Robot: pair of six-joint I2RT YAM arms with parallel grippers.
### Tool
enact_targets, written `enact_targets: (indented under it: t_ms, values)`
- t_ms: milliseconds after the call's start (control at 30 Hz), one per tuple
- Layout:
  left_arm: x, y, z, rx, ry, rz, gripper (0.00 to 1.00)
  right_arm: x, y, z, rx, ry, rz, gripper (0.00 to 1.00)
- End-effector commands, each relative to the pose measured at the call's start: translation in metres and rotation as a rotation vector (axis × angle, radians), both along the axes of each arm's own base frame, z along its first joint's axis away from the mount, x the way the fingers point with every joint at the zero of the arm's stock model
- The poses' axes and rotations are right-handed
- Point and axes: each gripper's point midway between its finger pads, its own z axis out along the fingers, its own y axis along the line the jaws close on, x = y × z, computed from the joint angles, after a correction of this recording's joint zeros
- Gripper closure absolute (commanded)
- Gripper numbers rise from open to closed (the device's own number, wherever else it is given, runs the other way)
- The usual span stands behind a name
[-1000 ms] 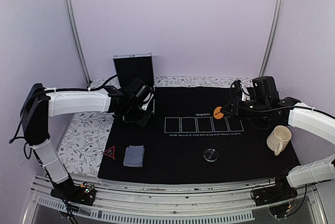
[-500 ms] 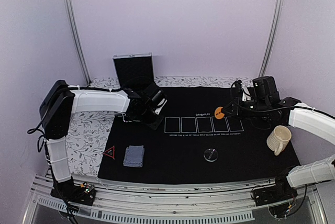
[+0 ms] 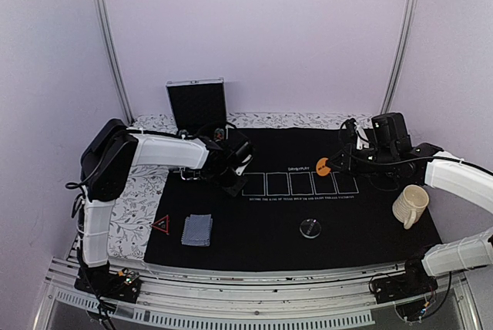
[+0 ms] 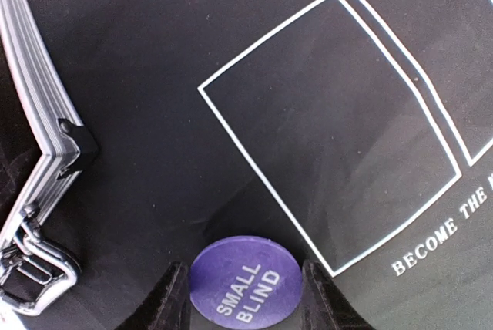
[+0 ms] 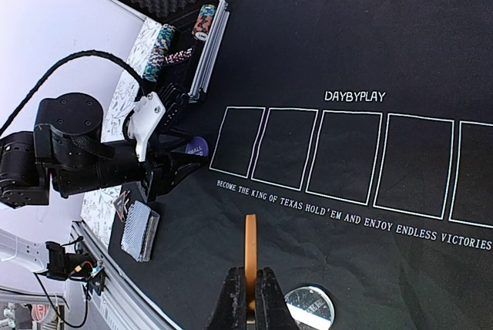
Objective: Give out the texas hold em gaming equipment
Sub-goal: Place the small blind button in the small blind area, then place the big blind button in the big blind area.
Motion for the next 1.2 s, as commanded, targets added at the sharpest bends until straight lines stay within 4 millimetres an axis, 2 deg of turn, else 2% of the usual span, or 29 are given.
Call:
enact_targets:
  t_ms: [0, 133, 233, 367, 433, 467, 533, 633, 767, 833, 867, 900, 967, 1067, 1167]
  values:
    - [-0.001, -0.001, -0.004, 0.014, 0.01, -0.009, 0.63, 0.004, -0.002, 0.014, 0.0, -0.044, -0.008, 0.98]
    - [-0.004, -0.001, -0.001, 0.0, 0.018, -0.015, 0.48, 0.005, -0.002, 0.012, -0.002, -0.039, -0.01, 0.98]
    - [-0.006, -0.009, 0.01, -0.041, 0.023, -0.033, 0.34, 0.006, -0.002, 0.011, -0.006, -0.037, -0.009, 0.98]
    - [-0.004, -0.021, 0.05, -0.141, -0.023, -0.062, 0.21, 0.01, 0.0, 0.013, -0.011, -0.041, -0.01, 0.98]
    - [-0.005, -0.026, 0.074, -0.187, -0.049, -0.079, 0.18, 0.013, 0.001, 0.015, -0.016, -0.043, -0.007, 0.98]
    - [-0.006, -0.026, 0.096, -0.221, -0.075, -0.089, 0.17, 0.015, 0.002, 0.016, -0.02, -0.044, -0.005, 0.98]
    - [-0.014, -0.023, 0.125, -0.268, -0.104, -0.111, 0.17, 0.021, 0.004, 0.02, -0.028, -0.048, -0.003, 0.98]
    - [-0.029, -0.007, 0.154, -0.314, -0.128, -0.118, 0.15, 0.034, 0.01, 0.029, -0.041, -0.07, 0.005, 0.98]
    - [-0.051, 0.026, 0.175, -0.353, -0.125, -0.078, 0.14, 0.061, 0.018, 0.043, -0.066, -0.116, -0.001, 0.98]
    - [-0.061, 0.043, 0.181, -0.36, -0.132, -0.062, 0.13, 0.077, 0.025, 0.047, -0.077, -0.132, 0.004, 0.98]
    - [-0.066, 0.053, 0.18, -0.356, -0.131, -0.049, 0.13, 0.084, 0.028, 0.037, -0.091, -0.114, 0.008, 0.98]
    - [-0.07, 0.061, 0.182, -0.357, -0.139, -0.038, 0.13, 0.095, 0.032, 0.045, -0.087, -0.133, 0.007, 0.98]
    - [-0.074, 0.076, 0.185, -0.364, -0.162, -0.007, 0.12, 0.113, 0.035, 0.043, -0.097, -0.141, 0.004, 0.98]
    - [-0.075, 0.094, 0.188, -0.394, -0.213, 0.04, 0.07, 0.139, 0.039, 0.034, -0.087, -0.121, 0.0, 0.98]
    - [-0.065, 0.116, 0.181, -0.382, -0.265, 0.108, 0.02, 0.165, 0.041, 0.021, -0.084, -0.101, -0.028, 0.98]
